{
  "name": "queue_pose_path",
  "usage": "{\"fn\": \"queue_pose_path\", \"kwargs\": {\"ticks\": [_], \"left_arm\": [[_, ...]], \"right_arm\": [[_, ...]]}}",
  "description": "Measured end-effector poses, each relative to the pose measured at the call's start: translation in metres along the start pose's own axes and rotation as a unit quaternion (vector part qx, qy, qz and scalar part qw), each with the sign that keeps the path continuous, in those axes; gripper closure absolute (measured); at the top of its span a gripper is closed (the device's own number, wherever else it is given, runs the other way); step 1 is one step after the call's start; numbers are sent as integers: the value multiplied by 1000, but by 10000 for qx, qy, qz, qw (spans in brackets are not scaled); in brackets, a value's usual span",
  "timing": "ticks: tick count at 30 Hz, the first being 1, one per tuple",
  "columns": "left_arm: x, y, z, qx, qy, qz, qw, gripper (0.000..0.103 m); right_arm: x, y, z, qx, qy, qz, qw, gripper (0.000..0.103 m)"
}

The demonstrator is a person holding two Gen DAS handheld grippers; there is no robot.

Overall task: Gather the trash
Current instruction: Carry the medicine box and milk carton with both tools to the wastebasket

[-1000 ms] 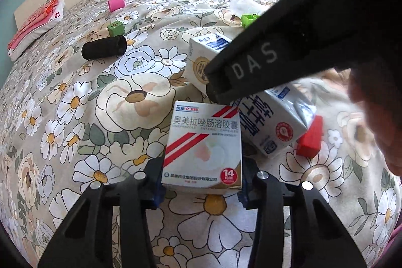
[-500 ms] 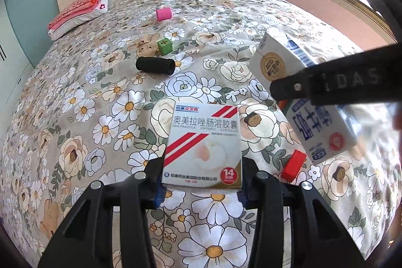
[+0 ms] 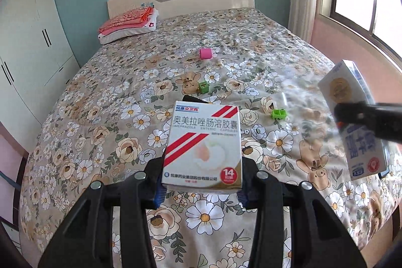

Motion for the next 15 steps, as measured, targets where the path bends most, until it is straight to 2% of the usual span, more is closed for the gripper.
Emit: {"fn": "queue_pose_path", "kwargs": {"ticks": [8,15], "left_arm": [[-90,0,14,-120,369,317,9987,58],[-161,-15,23,-372,541,514,9965,58]], "right_arm": [[-101,-20,24,-5,-3,452,9990,68],[-181,-51,52,7,12,806,9967,68]]}}
Point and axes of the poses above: each gripper's, at about its wrist camera, not at the fingertips, and x roughly the way its jaws point, z to its right, y to its top, the point moved 7 cm from there along x, roughly the way its jaws point, and after that the axes turned 4 degrees about -y, right-handed, at the moved point
